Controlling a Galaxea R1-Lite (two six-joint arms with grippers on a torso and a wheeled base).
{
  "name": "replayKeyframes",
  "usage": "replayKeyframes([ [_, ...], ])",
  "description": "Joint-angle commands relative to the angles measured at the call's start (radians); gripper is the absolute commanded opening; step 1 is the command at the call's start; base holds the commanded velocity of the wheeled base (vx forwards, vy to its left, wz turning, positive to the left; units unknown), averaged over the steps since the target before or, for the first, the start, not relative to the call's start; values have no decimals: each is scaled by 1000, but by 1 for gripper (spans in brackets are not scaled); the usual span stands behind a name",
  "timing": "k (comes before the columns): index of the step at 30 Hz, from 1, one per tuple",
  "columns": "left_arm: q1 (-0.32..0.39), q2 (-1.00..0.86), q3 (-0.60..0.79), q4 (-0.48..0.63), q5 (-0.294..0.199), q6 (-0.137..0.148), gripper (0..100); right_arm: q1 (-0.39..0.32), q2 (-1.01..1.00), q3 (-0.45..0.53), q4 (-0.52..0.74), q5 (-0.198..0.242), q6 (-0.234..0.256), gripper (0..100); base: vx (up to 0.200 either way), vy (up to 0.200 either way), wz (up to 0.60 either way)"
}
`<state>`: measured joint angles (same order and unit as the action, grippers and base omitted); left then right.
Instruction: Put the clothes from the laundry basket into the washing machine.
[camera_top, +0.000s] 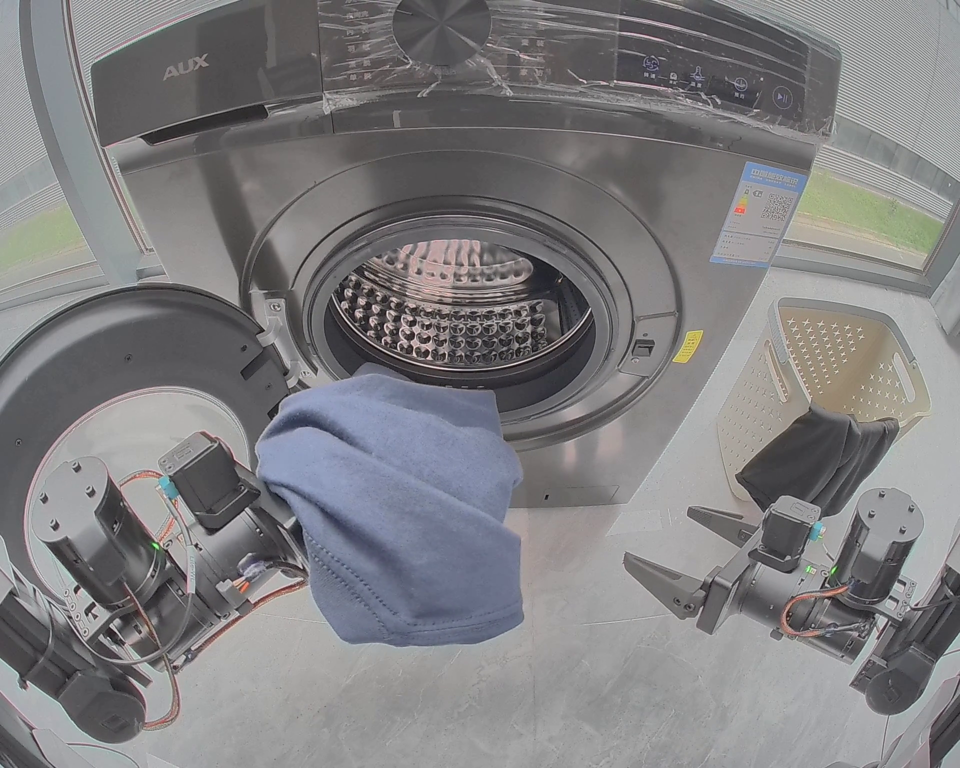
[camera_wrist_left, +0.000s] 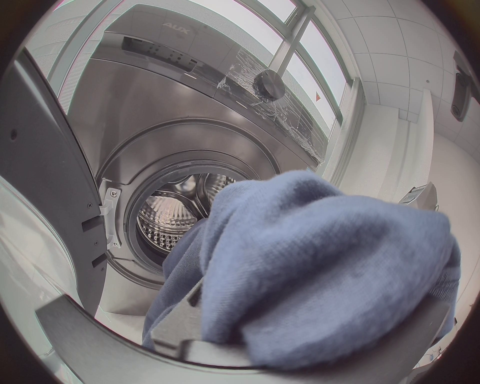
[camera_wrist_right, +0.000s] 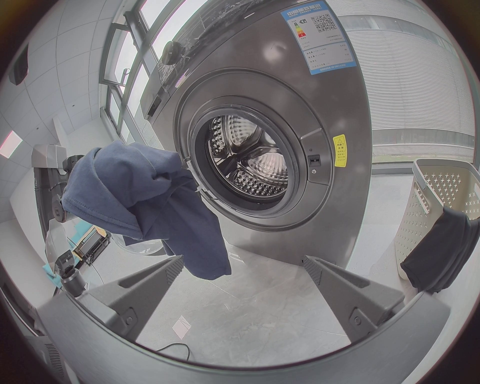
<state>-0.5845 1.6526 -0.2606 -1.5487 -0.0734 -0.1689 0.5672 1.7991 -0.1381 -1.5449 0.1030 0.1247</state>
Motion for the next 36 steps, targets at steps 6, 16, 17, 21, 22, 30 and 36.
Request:
replayKeyframes([
  [6, -11, 33, 20, -2, -2, 17, 0, 2, 14, 2, 0, 0, 1, 100, 100, 0, 0],
  [16, -12, 58, 23, -2, -2, 46, 0, 3, 20, 2, 0, 0, 1, 100, 20, 0, 0],
  [17, -12, 58, 24, -2, -2, 48, 0, 3, 22, 2, -1, 0, 1, 100, 200, 0, 0],
  [21, -15, 59, 32, -2, -2, 52, 0, 3, 23, 3, 0, 0, 1, 100, 50, 0, 0],
  [22, -17, 61, 32, -2, -2, 54, 0, 3, 23, 2, 0, 0, 1, 100, 0, 0, 0],
  [30, -29, 73, 31, -2, 4, 52, 0, 5, 23, 5, 0, 0, 1, 100, 0, 0, 0],
  [36, -29, 76, 31, -2, 3, 54, 0, 26, 23, 11, 0, -2, 1, 100, 200, 0, 0],
])
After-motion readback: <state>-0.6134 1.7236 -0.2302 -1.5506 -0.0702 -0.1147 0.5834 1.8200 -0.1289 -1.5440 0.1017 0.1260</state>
